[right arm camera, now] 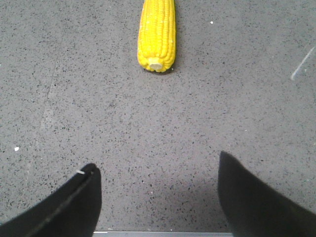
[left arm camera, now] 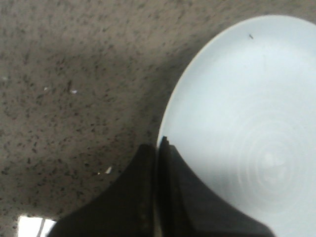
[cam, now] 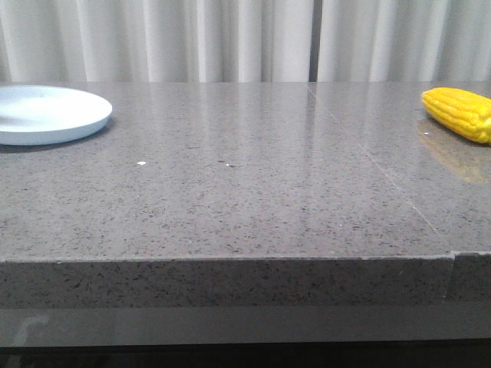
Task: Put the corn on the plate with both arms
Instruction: 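Lower the left gripper onto the rim of the white plate, then slide the white plate with the left gripper toward the table center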
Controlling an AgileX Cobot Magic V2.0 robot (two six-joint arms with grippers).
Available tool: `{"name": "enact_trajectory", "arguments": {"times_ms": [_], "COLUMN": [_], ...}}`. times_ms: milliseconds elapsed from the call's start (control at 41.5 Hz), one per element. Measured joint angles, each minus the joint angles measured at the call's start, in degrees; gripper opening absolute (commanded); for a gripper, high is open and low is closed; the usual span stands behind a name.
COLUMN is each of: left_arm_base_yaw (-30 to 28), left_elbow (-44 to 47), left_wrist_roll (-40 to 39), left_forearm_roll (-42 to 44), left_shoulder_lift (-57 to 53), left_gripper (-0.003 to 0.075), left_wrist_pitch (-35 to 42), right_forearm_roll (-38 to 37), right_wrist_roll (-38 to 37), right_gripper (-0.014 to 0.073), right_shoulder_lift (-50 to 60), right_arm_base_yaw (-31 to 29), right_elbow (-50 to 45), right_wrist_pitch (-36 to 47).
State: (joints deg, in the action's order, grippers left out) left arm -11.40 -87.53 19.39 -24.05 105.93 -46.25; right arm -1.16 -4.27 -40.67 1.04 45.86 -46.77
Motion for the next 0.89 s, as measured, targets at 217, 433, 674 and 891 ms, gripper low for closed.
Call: {"name": "enact_trajectory", "arguments": {"times_ms": [217,433,674,891], "left_arm_base_yaw": [5.47,12.52,22.44,28.23], "left_elbow": [0.0,0.0,0.0,0.0], "left_wrist_roll": [0.1,0.1,0.1,0.1], "left_forearm_roll": [-2.89,-7.56,-8.22,-8.6], "left_shoulder_lift": [-5.95,-6.75,-4.09,0.23], "left_gripper": [-0.002,-0.002,-0.002,-0.002], "left_wrist_pitch": [-0.26,-0.49,3.01,6.59], "right_forearm_roll": [0.0,0.0,0.0,0.0], "right_wrist_roll": [0.0,0.0,0.04,0.04], "right_gripper": [0.0528,0.0528,0.0528,0.0528], "right_shoulder_lift": [0.0,0.0,0.0,0.0], "right_arm_base_yaw": [0.0,0.0,0.0,0.0], "right_elbow": [0.0,0.0,0.0,0.0], "right_wrist_pitch": [0.0,-0.09,-0.09,-0.09]}}
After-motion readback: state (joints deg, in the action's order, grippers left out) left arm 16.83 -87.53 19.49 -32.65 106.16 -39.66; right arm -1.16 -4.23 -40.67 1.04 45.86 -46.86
